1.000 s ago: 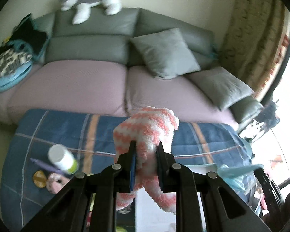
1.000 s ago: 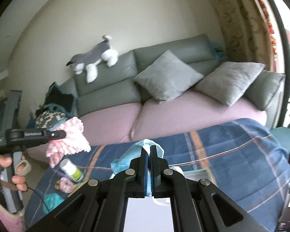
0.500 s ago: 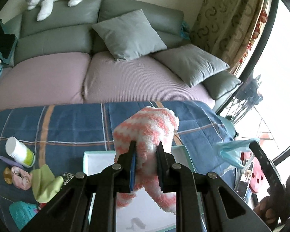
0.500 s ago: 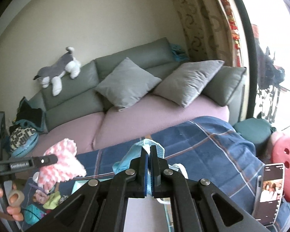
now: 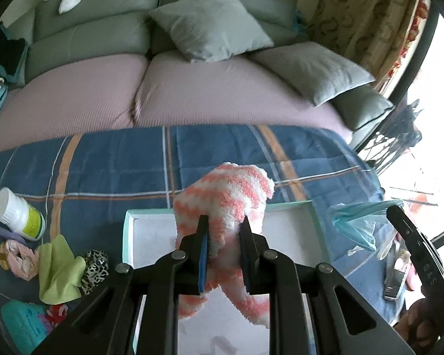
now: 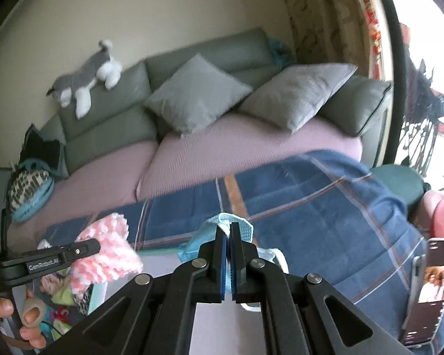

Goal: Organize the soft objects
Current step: 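Carry the striped towel with the left gripper while the right gripper carries the mask over the tray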

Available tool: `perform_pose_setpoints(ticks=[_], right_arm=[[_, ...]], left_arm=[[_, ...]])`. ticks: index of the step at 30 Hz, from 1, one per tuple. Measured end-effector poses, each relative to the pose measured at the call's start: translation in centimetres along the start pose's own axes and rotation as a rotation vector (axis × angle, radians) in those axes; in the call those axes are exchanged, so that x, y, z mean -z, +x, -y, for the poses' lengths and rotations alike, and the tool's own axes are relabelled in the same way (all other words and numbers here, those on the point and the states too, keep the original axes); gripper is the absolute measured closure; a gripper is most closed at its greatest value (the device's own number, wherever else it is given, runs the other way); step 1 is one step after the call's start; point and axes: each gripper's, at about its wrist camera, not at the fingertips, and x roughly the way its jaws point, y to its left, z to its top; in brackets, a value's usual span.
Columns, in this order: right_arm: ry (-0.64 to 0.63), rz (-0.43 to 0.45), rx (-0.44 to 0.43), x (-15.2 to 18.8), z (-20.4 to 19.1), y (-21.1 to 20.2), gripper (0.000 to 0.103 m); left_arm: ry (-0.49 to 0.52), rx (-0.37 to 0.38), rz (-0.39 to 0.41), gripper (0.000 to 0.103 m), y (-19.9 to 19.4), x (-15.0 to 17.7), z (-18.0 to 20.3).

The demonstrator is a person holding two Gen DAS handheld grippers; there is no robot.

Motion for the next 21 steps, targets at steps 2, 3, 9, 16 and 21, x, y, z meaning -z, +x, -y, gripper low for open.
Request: perform_pose_setpoints(ticks=[2, 3, 9, 16, 21], right_arm=[[-0.024, -0.062, -0.001, 0.7, -0.5, 1.8, 0.101], [-0.041, -0.104, -0.003, 1.1, -0.8, 2.7, 0.101], [-0.111, -0.271, 0.036, 3.0, -1.7, 5.4, 0.101], [-0.158, -0.335, 0.061, 3.6, -1.7, 5.3, 0.1], [-0.174, -0.341, 0.075, 3.3, -1.8, 5.0, 0.1]], left_arm=[[-0.015, -0.013, -0.026, 0.084, 1.3, 0.6, -0.5], [-0.027, -0.016, -0.048, 0.084, 2.1, 1.0, -0.9], [-0.061, -0.035, -0.132, 0.084, 4.8, 2.9, -1.9], [-0.073, -0.041, -0.174, 0.083, 5.4, 4.5, -2.0], [-0.082, -0.039, -0.186, 0.077, 5.3, 4.9, -1.9]])
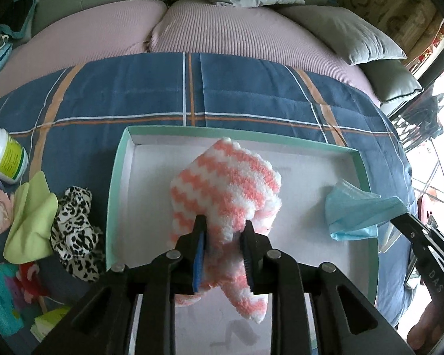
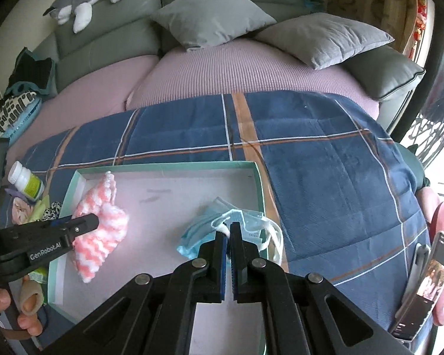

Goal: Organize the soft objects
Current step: 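Carry the striped towel with the left gripper while the right gripper carries the mask over the tray, then open the left gripper to drop the towel while the right gripper drops the mask into the tray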

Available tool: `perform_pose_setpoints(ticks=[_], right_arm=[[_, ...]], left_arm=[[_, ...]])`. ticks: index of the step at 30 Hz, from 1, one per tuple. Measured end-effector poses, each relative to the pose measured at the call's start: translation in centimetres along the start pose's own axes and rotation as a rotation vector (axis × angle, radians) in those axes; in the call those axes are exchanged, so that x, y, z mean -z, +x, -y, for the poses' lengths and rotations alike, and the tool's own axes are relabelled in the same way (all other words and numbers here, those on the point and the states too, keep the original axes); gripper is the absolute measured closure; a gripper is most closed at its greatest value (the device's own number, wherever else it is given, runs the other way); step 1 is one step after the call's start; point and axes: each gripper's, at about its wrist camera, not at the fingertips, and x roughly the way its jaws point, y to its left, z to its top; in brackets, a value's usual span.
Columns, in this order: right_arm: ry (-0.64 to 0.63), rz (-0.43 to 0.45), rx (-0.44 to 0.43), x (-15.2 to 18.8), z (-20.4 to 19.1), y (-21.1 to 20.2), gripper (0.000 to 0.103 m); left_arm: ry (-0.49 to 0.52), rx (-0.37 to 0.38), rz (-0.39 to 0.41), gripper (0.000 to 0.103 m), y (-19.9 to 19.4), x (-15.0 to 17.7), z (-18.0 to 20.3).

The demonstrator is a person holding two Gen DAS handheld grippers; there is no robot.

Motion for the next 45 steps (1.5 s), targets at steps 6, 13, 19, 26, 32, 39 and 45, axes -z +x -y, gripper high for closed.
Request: perform_pose_setpoints(ticks=[6, 13, 19, 26, 32, 39, 45], right_arm=[[-0.006, -0.004, 0.005, -0.1, -0.1, -0.2, 0.1], [-0.022, -0.04, 0.054, 0.2, 0.0, 0.5, 0.097], [-0.019, -0.044, 0.078, 0.3, 0.2, 0.4, 0.057], [-0.03, -0.057, 0.096, 0.3, 0.1, 0.6, 0.043], [-0.017, -0.059, 0.097, 0.3, 0.5, 0.8, 0.035], [-0.016, -0.063, 0.108, 0.3, 0.7, 1.1, 0.017], [0.002, -0.02, 0.102, 0.2, 0.8, 0.5, 0.0]], left_arm=[[0.006, -0.008, 0.008, 0.073, -0.6, 0.2, 0.3], [0.019, -0.032, 0.013, 0.053, -1.3, 0.0, 0.6], [0.04, -0.071, 0.033, 0.032, -1.5, -0.1, 0.9], [0.021, -0.12, 0.07, 0.019, -1.6, -0.1, 0.0], [-0.014, -0.14, 0.094, 0.012, -1.6, 0.1, -0.7], [-0.049, -0.163, 0.12, 0.011, -1.5, 0.6, -1.6], [-0.066, -0.177, 0.167, 0.011, -2.1, 0.7, -1.7]])
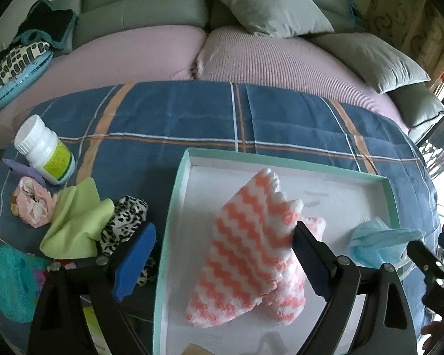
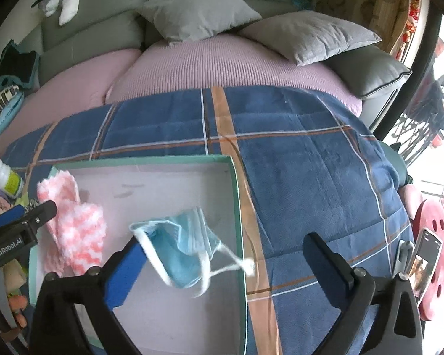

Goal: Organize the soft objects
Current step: 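Open the left gripper to drop the towel while the right gripper drops the mask into the tray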

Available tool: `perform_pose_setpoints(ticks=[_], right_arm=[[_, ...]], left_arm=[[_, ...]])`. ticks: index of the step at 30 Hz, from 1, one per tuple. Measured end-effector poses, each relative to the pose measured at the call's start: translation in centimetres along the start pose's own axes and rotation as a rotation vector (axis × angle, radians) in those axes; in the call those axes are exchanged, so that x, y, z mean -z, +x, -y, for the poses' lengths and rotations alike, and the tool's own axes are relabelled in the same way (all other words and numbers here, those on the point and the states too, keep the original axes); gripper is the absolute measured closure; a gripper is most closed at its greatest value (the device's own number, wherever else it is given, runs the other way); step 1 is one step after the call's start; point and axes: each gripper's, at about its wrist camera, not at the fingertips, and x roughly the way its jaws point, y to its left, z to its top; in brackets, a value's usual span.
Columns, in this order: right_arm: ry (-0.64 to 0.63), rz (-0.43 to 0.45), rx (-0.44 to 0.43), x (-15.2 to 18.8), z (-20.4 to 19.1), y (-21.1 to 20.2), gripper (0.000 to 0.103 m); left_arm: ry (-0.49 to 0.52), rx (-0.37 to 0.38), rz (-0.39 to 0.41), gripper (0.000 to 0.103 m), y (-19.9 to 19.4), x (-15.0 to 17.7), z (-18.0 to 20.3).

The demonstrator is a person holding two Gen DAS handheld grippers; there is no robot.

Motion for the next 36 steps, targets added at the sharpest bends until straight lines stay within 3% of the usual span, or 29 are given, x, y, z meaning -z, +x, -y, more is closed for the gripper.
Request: perform_pose_setpoints(ticks=[15, 21, 26, 36], right_arm=[[-0.027, 0.001, 0.038, -0.2, -0.6, -0.3, 0.0], [-0.03, 0.049, 0.045, -0.7, -1.7, -2.9, 0.0], [-0.04, 0.056, -0.009, -1.0, -3.7, -3.9, 0.0], [-0.067, 0.026, -0.078, -0.7, -7.8, -3.4, 0.0]], left_arm=[[-0.028, -0.006, 0.012, 0.01, -0.7, -0.2, -1.0], [0.005, -0.062, 0.027, 0.01, -2.7, -0.7, -2.2], [0.027, -0.119, 0.06, 0.01, -4.7, -1.1, -4.1], [-0.059, -0.134, 0.067, 0.01, -6.3, -1.4, -9.1]])
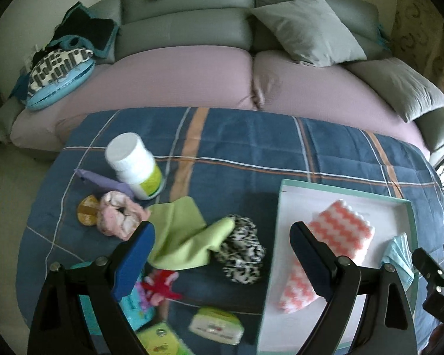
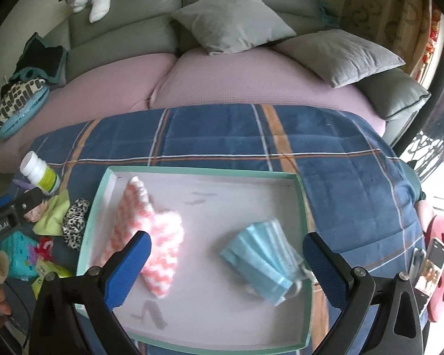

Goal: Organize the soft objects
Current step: 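Move both grippers back from the tray toward the pile of soft items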

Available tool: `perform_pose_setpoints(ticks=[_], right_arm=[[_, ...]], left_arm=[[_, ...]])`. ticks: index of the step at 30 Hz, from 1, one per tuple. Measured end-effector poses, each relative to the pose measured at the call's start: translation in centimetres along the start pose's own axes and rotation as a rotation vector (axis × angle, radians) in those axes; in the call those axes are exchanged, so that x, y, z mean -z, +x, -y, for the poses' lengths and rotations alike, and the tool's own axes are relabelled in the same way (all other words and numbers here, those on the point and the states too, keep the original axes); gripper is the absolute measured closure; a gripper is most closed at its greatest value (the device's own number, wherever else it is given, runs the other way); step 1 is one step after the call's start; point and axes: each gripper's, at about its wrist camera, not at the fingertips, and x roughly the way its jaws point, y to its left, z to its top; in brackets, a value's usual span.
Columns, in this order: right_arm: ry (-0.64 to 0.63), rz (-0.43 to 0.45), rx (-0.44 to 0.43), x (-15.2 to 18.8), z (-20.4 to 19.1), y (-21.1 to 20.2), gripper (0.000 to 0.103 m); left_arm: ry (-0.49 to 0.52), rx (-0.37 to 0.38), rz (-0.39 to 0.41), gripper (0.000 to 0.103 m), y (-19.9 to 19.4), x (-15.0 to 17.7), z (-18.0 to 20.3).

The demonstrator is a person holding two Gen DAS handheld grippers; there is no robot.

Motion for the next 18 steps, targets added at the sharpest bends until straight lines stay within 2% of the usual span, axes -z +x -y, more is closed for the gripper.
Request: perform_pose_setpoints(ticks=[9, 18], right_arm=[[-0.066, -0.017, -0.06, 0.3, -4.4, 0.8, 0.0], [-0.099, -0.02, -0.119, 0.7, -7.5, 0.9, 0.0]], left_arm=[[-0.096, -0.048, 0.026, 0.01, -1.0, -0.3, -4.8], [-0.198, -0.152, 0.03, 0.01, -1.2, 0.2, -10.1]])
